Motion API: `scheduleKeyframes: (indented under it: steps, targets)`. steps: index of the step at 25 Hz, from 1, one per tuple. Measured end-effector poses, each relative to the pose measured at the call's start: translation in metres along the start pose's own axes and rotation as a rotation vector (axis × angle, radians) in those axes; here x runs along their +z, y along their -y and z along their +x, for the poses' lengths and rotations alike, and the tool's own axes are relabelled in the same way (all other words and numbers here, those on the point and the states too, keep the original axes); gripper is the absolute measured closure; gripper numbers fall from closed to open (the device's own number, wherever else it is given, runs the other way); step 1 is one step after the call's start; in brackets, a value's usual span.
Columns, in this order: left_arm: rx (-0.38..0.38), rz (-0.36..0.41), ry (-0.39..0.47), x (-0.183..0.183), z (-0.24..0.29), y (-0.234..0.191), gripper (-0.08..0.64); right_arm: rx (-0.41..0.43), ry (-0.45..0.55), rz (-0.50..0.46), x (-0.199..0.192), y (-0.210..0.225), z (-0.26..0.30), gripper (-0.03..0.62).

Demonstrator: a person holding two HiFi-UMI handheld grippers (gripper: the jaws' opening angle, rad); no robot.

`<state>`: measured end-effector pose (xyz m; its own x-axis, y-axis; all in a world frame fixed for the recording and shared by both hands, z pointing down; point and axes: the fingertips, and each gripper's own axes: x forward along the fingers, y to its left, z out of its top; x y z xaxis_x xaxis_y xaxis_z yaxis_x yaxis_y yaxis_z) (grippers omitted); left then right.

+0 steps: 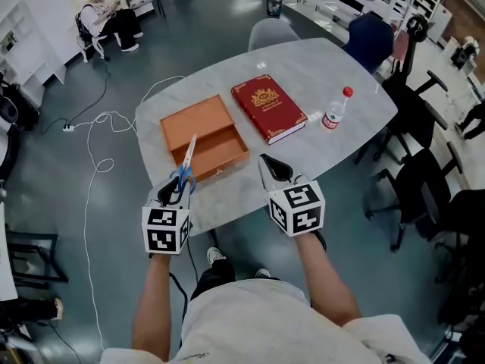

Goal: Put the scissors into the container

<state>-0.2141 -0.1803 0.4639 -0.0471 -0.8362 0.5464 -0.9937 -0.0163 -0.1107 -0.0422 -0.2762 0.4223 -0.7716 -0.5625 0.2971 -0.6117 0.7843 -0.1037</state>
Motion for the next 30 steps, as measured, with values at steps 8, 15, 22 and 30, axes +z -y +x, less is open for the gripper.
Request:
scheduleKeyframes:
  steps: [8, 15, 22, 30]
  targets:
    - [-0.144, 0.154, -0.077, -0.004, 0.054, -0.022, 0.479, -0.091, -0.019, 0.024, 0.002, 0.0, 0.038, 0.588]
    - [-0.248, 0.283, -0.108, -0.003, 0.09, -0.028, 0.479, -0.174, -0.04, 0.041, -0.001, -0.001, 0.052, 0.588]
    - [-0.344, 0.391, -0.167, -0.008, 0.119, -0.021, 0.479, -0.252, -0.053, 0.065, -0.006, 0.007, 0.054, 0.588]
    - [-0.418, 0.505, -0.264, -0.023, 0.151, -0.011, 0.479, -0.316, -0.067, 0.087, -0.014, 0.016, 0.05, 0.588]
